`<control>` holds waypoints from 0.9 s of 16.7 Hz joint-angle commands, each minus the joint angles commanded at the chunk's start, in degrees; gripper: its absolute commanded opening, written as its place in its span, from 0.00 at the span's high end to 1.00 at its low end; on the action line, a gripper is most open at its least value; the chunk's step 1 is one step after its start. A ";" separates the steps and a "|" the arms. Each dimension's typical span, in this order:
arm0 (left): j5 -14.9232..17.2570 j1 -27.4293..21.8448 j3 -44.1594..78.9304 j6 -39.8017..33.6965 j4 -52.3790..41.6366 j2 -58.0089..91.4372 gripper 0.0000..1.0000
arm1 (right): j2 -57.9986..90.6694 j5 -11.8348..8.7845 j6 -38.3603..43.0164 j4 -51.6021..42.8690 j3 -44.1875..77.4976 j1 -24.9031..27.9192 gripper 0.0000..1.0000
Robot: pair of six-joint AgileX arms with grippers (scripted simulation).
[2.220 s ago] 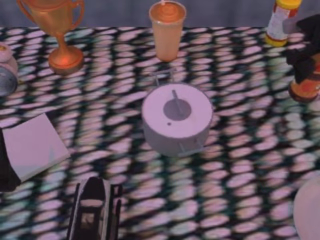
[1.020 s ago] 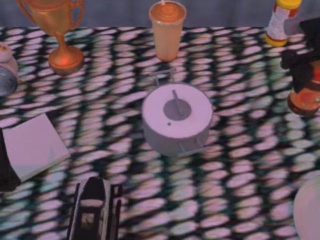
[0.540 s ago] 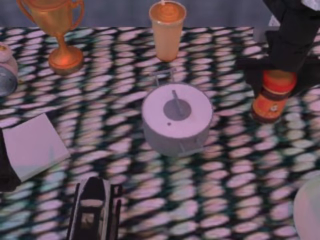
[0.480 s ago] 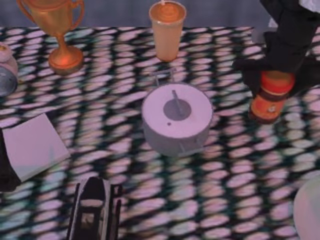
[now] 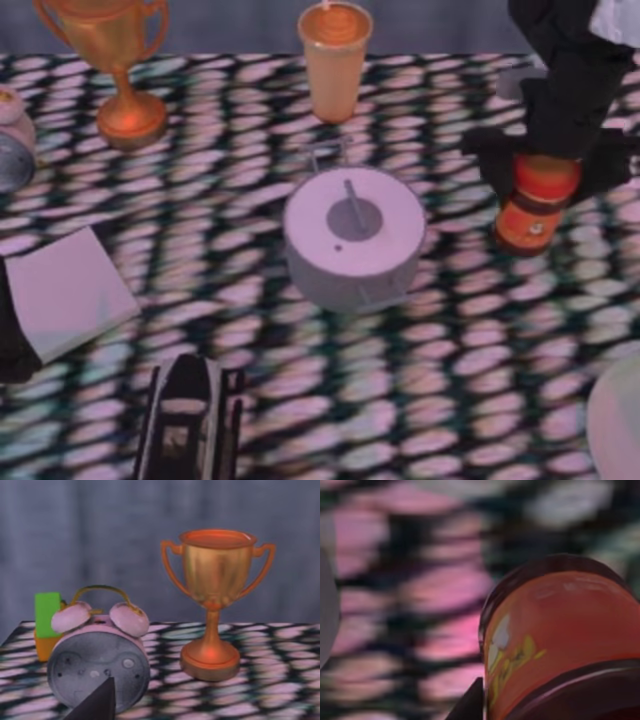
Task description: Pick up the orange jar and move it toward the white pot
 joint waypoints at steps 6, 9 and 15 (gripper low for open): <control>0.00 0.00 0.00 0.00 0.00 0.00 0.00 | 1.51 0.04 0.00 5.89 -4.76 0.35 1.00; 0.00 0.00 0.00 0.00 0.00 0.00 0.00 | 1.51 0.04 0.00 5.89 -4.76 0.35 0.85; 0.00 0.00 0.00 0.00 0.00 0.00 0.00 | 1.51 0.04 0.00 5.89 -4.76 0.35 0.40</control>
